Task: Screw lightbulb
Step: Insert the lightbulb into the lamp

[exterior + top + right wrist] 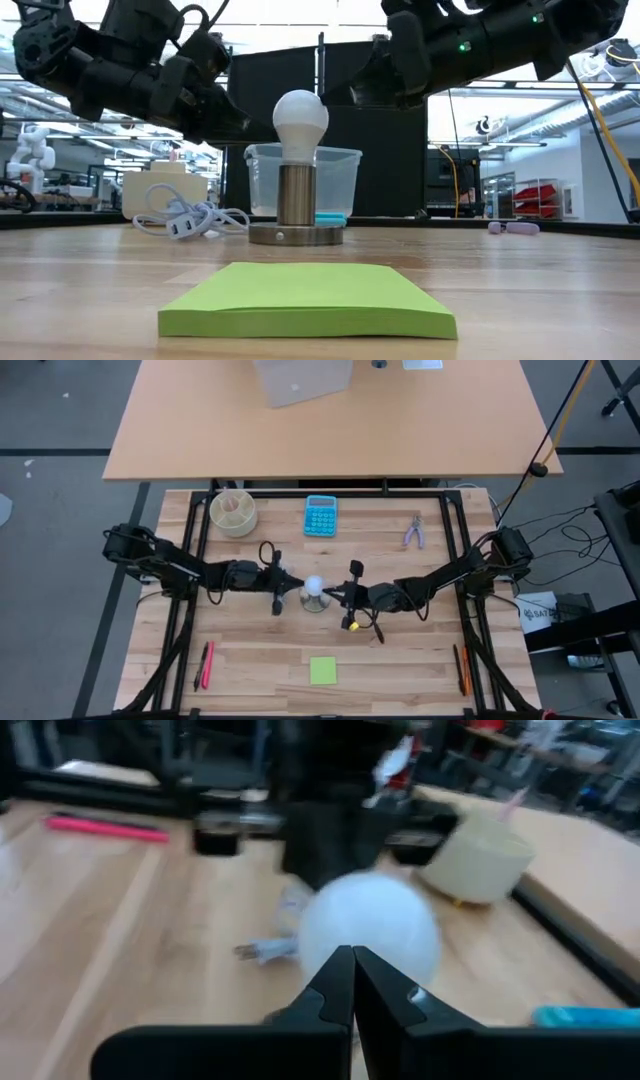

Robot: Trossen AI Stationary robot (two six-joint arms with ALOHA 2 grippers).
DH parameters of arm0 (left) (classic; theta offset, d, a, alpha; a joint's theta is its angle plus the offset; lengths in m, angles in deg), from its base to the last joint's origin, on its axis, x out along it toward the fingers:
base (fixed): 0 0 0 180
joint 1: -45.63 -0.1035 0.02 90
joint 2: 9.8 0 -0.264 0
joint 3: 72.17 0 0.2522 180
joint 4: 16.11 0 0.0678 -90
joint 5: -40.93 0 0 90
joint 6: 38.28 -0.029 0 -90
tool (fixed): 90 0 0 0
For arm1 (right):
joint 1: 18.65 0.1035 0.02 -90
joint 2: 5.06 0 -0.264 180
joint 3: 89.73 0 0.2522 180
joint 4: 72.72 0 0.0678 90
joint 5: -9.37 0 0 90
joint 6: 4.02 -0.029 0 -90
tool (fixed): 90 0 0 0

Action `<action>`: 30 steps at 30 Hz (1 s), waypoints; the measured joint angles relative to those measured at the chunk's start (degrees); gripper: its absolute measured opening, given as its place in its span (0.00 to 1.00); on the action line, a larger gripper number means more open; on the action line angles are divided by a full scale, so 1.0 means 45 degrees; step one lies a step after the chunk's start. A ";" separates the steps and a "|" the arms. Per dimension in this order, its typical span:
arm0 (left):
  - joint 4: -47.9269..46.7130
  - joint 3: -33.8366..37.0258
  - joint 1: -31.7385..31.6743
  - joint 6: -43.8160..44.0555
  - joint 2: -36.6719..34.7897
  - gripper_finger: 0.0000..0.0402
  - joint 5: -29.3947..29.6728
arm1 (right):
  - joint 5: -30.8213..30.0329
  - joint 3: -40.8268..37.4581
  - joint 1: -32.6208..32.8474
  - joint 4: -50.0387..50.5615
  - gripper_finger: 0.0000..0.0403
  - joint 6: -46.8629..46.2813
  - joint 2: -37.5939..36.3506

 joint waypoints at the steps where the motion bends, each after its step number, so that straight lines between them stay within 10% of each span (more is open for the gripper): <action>1: -0.0015 -0.0003 -0.0036 0.0049 0.0000 0.00 0.0162 | 0.0223 -0.0010 0.0017 0.0108 0.00 0.0002 0.0022; 23: -0.2055 0.0177 0.0575 -0.0305 -0.2349 0.00 0.0837 | -0.0174 0.0003 -0.0876 0.1763 0.00 -0.1095 0.0036; 30: -0.1514 0.0177 0.0825 -0.0626 -0.2313 0.00 -0.0904 | -0.0125 0.0497 -0.1339 0.1784 0.00 -0.0581 0.0027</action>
